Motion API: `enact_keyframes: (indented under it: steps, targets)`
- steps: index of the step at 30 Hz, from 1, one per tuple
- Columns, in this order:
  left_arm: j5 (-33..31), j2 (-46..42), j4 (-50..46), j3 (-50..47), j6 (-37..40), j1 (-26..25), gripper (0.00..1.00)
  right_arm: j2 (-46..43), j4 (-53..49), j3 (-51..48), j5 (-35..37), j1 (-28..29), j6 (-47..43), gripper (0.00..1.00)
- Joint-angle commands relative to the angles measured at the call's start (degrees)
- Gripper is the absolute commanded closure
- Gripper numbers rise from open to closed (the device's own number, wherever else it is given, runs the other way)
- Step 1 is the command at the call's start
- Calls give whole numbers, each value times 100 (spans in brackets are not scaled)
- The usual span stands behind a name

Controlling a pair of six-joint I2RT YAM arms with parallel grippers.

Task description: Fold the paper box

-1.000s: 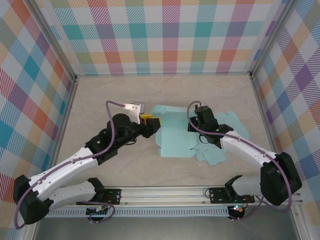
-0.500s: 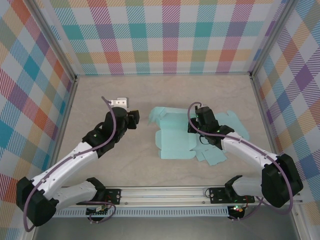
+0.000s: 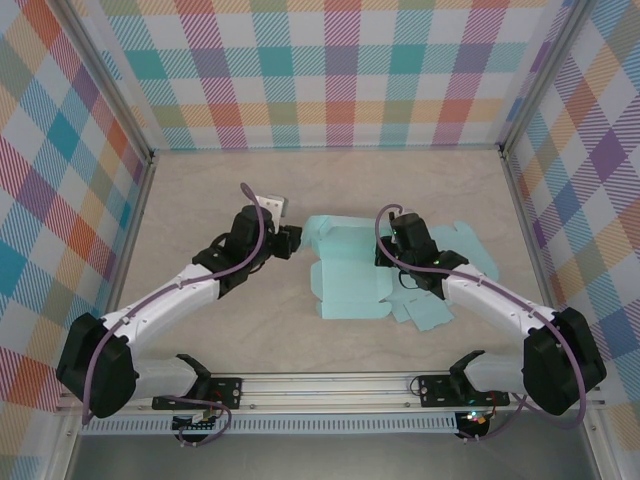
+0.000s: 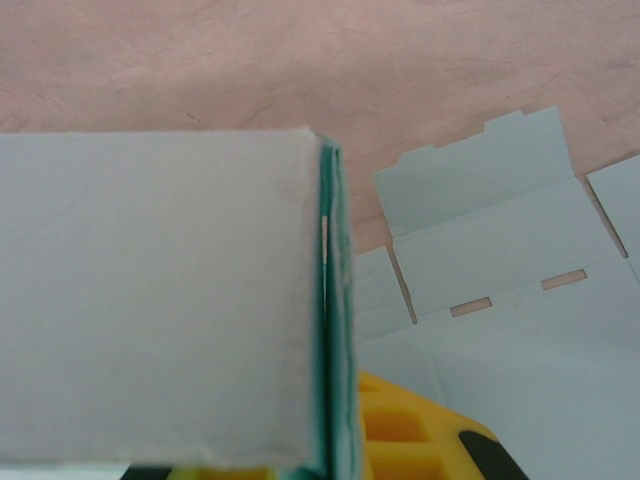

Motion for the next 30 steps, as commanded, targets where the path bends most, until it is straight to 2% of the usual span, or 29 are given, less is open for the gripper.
enact_keyframes:
  steps: [1,7,19,30]
  targets:
    - [951,61,331,17,163,11,49,-9,12,152,-19,26,-97,100]
    - [1694,-6,410,-94,213,-97,54,59,-1,179,9,27,-100,100]
    - [2068,117,489,-190,735,-492,52,132,1,233,-7,32,-100,100]
    - [1230,463,1023,-133,1130,-585,52,62,21,231,-178,32,-147,100]
